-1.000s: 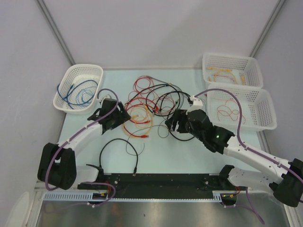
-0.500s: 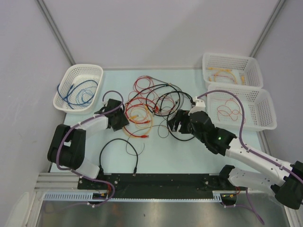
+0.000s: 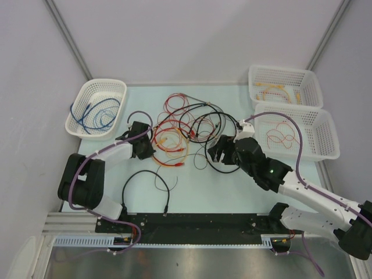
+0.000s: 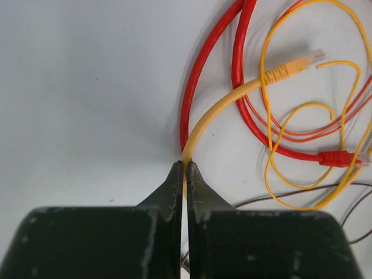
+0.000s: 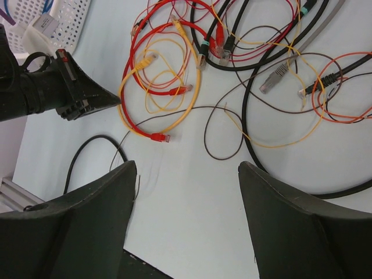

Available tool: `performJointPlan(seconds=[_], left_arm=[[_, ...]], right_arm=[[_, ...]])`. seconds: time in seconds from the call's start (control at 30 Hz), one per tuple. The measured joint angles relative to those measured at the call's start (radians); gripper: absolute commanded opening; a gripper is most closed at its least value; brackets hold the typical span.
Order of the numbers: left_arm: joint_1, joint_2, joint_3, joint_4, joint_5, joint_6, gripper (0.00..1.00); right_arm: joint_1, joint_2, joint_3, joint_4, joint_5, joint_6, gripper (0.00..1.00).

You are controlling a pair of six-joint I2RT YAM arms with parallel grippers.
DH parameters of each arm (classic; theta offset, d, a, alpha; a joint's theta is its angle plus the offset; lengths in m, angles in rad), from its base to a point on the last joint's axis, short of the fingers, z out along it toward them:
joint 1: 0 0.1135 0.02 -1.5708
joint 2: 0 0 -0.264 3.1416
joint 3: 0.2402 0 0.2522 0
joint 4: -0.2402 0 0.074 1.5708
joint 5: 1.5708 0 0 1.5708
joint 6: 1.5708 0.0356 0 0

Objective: Untangle the cables

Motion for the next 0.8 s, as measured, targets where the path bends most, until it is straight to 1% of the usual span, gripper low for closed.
performJointPlan(seconds=[0.1, 0.17, 0.27, 0.33, 0.4, 0.47, 0.57, 0.67, 0.8], left_arm=[[0.0, -0.079, -0.001, -0.031, 0.003, 0.002, 0.0], [0.0, -0.214, -0.001, -0.041, 0.014, 0.002, 0.0], [0.0, -0.452, 0.006, -0.014, 0.043, 0.0, 0.0], [0.0, -0.559, 0.023, -0.003, 0.071, -0.001, 0.0], [0.0, -0.628, 0.045, 0.009, 0.107, -0.002, 0.0], [0.0, -0.664, 0.062, 0.017, 0.15, -0.003, 0.0], [0.0, -0.678, 0.07, 0.023, 0.225, -0.007, 0.0], [-0.006, -0.671, 0.07, 0.027, 0.301, -0.013, 0.0], [-0.017, -0.669, 0.07, 0.079, 0.385, -0.031, 0.0]], right_arm=[[0.0, -0.024, 0.0, -0.005, 0.001, 0.0, 0.75], [0.0, -0.037, 0.0, -0.01, 0.002, 0.0, 0.74], [0.0, -0.045, 0.0, -0.022, 0.004, 0.0, 0.73], [0.003, -0.045, 0.0, -0.026, 0.004, 0.002, 0.73], [0.008, -0.044, 0.0, -0.024, 0.0, 0.003, 0.73], [0.013, -0.044, 0.0, -0.013, -0.014, 0.002, 0.75], [0.016, -0.051, -0.002, 0.03, -0.055, -0.013, 0.77], [0.016, -0.081, -0.003, 0.08, -0.099, -0.031, 0.78], [0.018, -0.097, 0.015, 0.16, -0.187, -0.06, 0.77]])
